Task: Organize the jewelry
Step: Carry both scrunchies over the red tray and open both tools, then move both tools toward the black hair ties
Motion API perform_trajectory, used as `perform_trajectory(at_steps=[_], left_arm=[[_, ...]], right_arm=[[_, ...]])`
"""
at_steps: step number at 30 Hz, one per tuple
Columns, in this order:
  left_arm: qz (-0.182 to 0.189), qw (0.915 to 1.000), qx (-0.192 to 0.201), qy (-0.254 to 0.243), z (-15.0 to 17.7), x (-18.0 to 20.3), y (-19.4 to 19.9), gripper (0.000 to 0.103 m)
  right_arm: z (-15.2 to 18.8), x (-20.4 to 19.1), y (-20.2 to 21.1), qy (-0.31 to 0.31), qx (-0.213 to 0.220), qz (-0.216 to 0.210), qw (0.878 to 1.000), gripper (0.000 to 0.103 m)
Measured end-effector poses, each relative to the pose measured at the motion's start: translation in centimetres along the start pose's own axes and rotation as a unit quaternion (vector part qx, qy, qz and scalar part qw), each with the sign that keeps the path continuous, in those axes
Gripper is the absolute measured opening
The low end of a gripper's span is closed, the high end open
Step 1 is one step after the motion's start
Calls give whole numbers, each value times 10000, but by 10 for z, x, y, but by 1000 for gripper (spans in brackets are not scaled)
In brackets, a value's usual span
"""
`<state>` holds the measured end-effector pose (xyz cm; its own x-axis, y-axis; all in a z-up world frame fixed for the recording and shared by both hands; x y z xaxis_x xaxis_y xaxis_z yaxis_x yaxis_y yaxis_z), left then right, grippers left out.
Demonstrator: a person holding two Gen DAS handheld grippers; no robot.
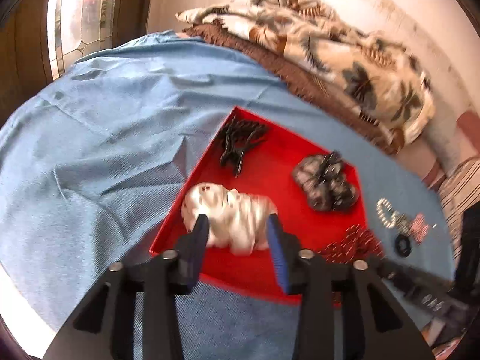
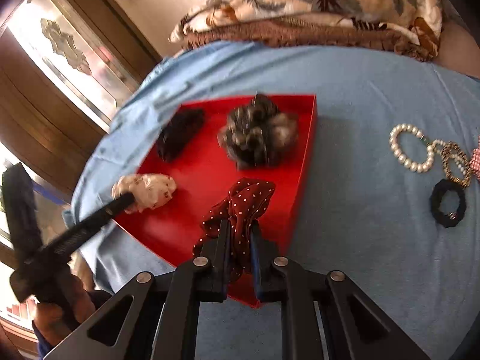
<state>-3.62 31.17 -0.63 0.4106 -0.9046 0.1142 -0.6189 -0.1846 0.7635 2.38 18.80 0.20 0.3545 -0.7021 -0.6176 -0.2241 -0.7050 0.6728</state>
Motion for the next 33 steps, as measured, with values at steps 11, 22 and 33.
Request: perform_trajectory(at_steps=[11,22,33], left_arm=[[97,9984,455,311,-6,-9,16,59],[-284,9968,649,-382,6,15,19,61],[802,9853,378,-1460,24,133,78,61]], right_arm=[[11,-18,5,634,-12,384,9972,59],[51,16,86,566,512,785,9940,68],[76,150,188,-639,1116,1491,9804,68]])
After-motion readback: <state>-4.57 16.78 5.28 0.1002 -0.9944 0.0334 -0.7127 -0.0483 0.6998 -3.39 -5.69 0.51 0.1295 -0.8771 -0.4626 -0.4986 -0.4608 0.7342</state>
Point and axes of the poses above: each gripper's, at about its wrist camera, not at the fingertips, and y roughly against the way its jaws point, x to its right, z to its underside, the point moved 10 cm from there along -y, roughly the way its jaws point, and after that the axes turned 13 degrees about -z, right-handed, at the moved point
